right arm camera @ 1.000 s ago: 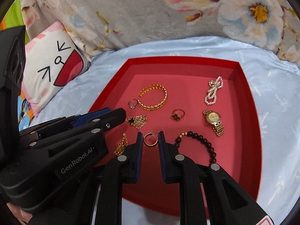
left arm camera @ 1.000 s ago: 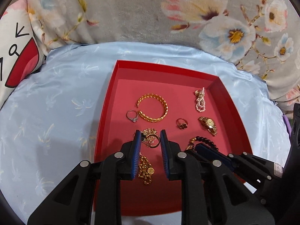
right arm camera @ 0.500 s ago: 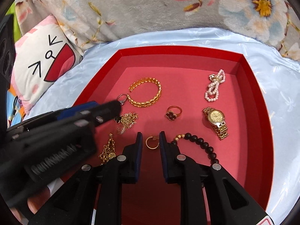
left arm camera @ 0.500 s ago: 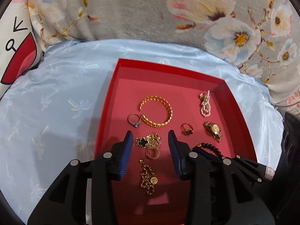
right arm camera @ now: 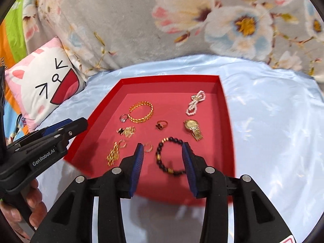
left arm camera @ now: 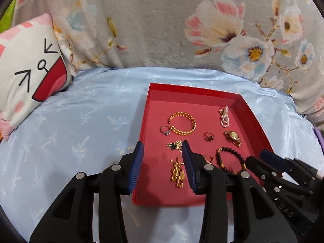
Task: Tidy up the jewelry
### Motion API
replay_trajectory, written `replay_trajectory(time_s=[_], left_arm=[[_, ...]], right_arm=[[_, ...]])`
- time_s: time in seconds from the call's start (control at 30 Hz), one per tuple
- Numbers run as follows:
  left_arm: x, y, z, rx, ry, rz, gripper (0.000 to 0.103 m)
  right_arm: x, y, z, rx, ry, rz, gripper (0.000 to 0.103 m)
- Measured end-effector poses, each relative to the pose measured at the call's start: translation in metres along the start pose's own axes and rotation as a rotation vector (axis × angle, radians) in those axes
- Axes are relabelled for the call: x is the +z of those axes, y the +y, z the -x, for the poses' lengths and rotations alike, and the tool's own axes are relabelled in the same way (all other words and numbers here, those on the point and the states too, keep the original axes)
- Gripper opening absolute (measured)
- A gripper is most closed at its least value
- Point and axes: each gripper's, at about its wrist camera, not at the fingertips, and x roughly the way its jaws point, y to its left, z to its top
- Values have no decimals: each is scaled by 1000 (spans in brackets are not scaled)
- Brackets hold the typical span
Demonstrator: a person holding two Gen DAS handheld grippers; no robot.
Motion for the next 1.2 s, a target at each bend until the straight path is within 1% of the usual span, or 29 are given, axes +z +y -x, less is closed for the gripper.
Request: replay_trajectory(time_s=[0.07, 0.23, 0.33, 0.5, 0.67, 0.83, 1.2], left_arm=[[-12, -6, 12, 11, -25, -26, 37], [-37, -17, 27, 13, -31, -35, 37], [-50, -22, 31, 14, -34, -32, 37], [-63, -27, 25, 20, -11, -20, 37], [-71, -28, 20, 33, -1, -15, 37], [-73, -31, 19, 34, 4, -22, 37], [-75, -38, 18, 59, 14, -36, 37]], right_arm=[[-10, 1, 13, -15, -19, 11, 43], [-35, -1, 31, -18, -28, 1, 43], [-45, 0, 37, -21, -34, -1, 43], [-56, 1, 36, -24, -28, -2, 43], [-61, -2, 33, -30, -21, -14, 43], [-65, 1, 24, -27, 11, -9, 43], [-66, 4, 24, -41, 15, 4, 43]])
